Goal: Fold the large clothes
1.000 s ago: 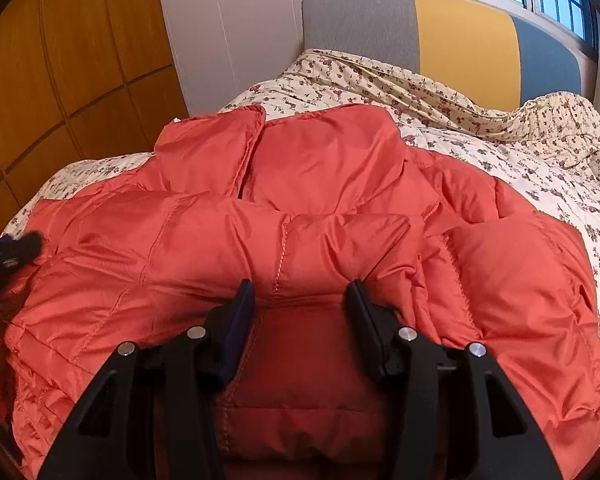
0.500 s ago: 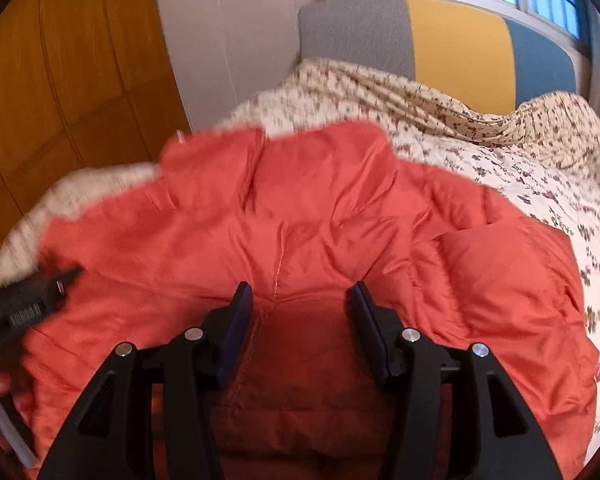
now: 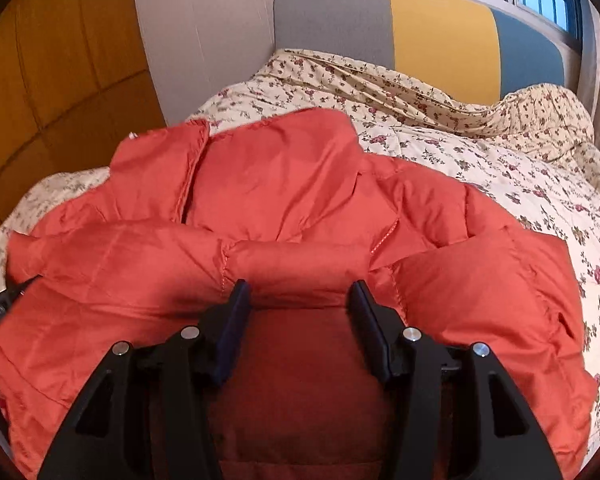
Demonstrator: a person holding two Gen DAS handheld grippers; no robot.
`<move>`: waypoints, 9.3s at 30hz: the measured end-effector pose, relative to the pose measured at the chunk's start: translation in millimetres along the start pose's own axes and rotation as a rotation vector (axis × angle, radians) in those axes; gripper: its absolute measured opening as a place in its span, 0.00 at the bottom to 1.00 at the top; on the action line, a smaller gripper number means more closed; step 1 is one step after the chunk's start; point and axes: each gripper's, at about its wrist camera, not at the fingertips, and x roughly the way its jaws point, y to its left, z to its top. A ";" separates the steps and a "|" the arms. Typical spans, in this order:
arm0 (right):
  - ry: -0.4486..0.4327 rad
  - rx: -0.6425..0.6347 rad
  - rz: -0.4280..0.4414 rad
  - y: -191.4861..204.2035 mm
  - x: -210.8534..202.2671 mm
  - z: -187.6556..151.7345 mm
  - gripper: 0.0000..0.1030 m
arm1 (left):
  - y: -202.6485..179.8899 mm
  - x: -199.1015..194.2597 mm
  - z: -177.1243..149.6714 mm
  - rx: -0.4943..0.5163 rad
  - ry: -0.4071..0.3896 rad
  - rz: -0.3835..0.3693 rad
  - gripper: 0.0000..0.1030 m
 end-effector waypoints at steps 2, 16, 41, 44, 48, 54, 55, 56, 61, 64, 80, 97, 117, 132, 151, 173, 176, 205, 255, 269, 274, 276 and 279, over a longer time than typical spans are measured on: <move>0.010 -0.004 -0.005 -0.8 5.5 1.2 0.50 | -0.3 1.2 -0.8 0.000 -0.001 0.000 0.97; 0.019 0.089 0.054 -27.7 -78.6 -28.9 0.72 | 16.0 -62.1 -39.3 -0.096 -0.030 -0.037 0.97; -0.029 0.146 -0.103 -107.2 -270.3 -163.3 0.83 | 47.8 -174.2 -193.6 0.083 -0.106 0.062 0.97; -0.024 0.189 -0.109 -123.5 -280.3 -175.1 0.83 | 59.8 -180.0 -201.1 0.057 -0.099 0.041 0.97; -0.003 0.213 -0.120 -135.8 -285.2 -190.6 0.83 | 63.6 -187.3 -210.7 0.066 -0.083 0.027 0.97; 0.048 0.250 -0.103 -147.9 -286.9 -216.5 0.83 | 72.3 -193.8 -227.2 0.031 -0.044 -0.054 0.97; 0.055 0.258 -0.100 -149.0 -286.4 -219.7 0.83 | 73.6 -195.4 -230.8 0.032 -0.041 -0.071 0.97; 0.063 0.269 -0.095 -151.7 -286.8 -224.2 0.83 | 72.5 -196.5 -233.3 0.040 -0.042 -0.075 0.97; 0.098 0.313 -0.067 -163.7 -288.4 -243.3 0.83 | 63.6 -202.3 -250.2 0.132 -0.035 -0.078 0.97; 0.111 0.353 -0.022 -167.8 -288.6 -249.8 0.83 | 67.4 -205.0 -255.4 0.114 -0.035 -0.103 0.95; 0.132 0.351 0.047 -164.3 -301.6 -269.6 0.77 | 75.7 -217.6 -274.7 0.085 -0.027 -0.167 0.82; 0.092 0.313 0.223 -152.0 -325.7 -258.9 0.08 | 46.1 -254.8 -278.7 0.202 -0.005 -0.267 0.16; 0.010 0.344 0.420 -149.9 -348.4 -186.0 0.08 | 65.8 -299.5 -203.1 -0.049 -0.102 -0.593 0.16; -0.011 0.564 0.420 -188.9 -235.0 -64.4 0.10 | 57.2 -210.6 -71.6 -0.189 -0.073 -0.603 0.16; -0.191 0.724 0.430 -215.4 -176.2 -51.4 0.91 | 81.6 -165.6 -28.7 -0.426 -0.221 -0.630 0.94; 0.094 0.495 0.548 -209.9 -132.5 -107.1 0.35 | 43.2 -106.5 -115.6 -0.095 0.078 -0.495 0.64; 0.083 0.496 0.552 -213.3 -147.8 -113.5 0.34 | 28.3 -114.1 -122.4 -0.056 0.087 -0.515 0.58; -0.119 0.339 0.082 -243.8 -311.9 -127.6 0.77 | -96.1 -224.0 -131.7 0.165 -0.140 -0.506 0.85; -0.066 0.258 -0.019 -222.5 -113.6 -45.9 0.00 | -223.6 -60.9 -91.8 0.323 -0.096 -0.276 0.68; 0.011 0.258 -0.045 -224.5 -91.1 -42.2 0.03 | -229.3 -58.3 -89.6 0.328 -0.035 -0.228 0.79; -0.086 0.233 -0.032 -218.1 -144.6 -39.0 0.33 | -232.1 -110.4 -92.4 0.282 -0.127 -0.243 0.86; -0.115 0.195 -0.050 -213.2 -164.8 -38.1 0.33 | -242.1 -129.2 -94.7 0.290 -0.179 -0.284 0.90; -0.114 0.149 -0.134 -214.3 -181.0 -37.5 0.33 | -274.2 -136.0 -98.8 0.383 -0.192 -0.299 0.90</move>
